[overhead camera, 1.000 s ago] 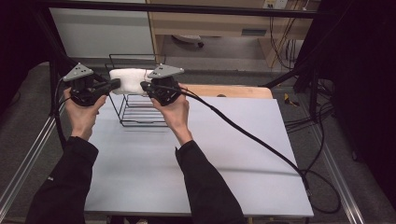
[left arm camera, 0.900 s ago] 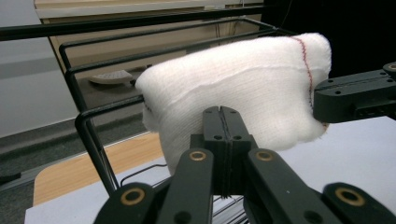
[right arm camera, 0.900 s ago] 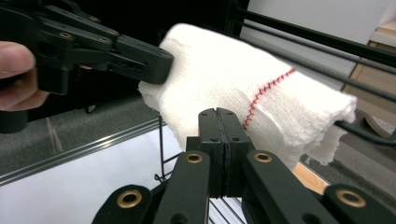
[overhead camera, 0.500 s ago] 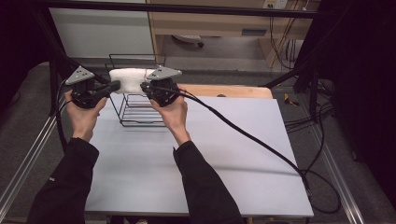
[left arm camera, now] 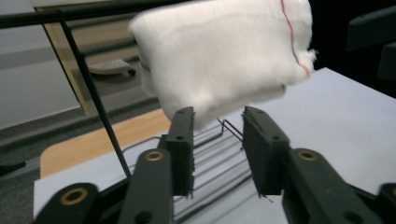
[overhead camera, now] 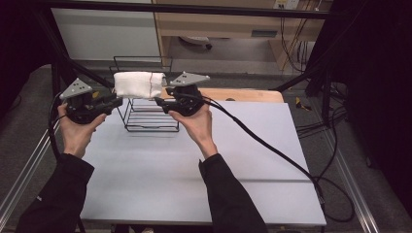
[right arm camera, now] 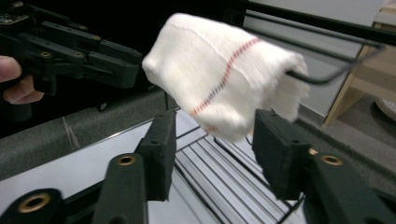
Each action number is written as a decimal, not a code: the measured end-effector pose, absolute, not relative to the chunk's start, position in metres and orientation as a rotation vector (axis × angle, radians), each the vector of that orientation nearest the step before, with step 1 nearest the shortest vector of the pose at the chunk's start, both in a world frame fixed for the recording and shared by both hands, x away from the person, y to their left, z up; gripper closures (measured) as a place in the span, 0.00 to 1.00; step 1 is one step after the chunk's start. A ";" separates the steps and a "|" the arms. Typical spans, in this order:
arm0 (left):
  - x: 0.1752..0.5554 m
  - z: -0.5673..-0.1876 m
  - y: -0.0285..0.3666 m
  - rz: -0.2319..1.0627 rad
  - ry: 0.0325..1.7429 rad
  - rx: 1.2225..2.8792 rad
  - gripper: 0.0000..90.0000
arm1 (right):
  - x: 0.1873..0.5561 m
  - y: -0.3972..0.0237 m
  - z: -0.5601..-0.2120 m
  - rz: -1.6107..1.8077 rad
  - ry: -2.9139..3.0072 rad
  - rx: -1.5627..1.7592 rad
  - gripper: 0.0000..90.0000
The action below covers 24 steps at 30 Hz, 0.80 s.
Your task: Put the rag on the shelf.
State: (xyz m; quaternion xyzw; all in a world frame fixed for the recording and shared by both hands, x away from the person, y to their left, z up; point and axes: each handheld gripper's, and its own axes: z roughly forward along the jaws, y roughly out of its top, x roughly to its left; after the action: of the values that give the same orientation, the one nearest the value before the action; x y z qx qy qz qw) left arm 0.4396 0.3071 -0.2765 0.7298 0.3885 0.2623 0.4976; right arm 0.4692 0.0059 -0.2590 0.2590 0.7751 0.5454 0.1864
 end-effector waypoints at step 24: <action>0.404 -0.345 0.301 0.492 0.971 1.897 0.09 | 0.440 -0.111 -0.330 1.464 2.236 0.953 0.06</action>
State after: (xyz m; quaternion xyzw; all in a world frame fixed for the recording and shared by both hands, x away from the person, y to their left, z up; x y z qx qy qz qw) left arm 0.4036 0.3012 -0.3451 0.7703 0.3946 0.2000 0.4594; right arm 0.4399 -0.1109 -0.3303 0.3321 0.7790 0.5099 0.1514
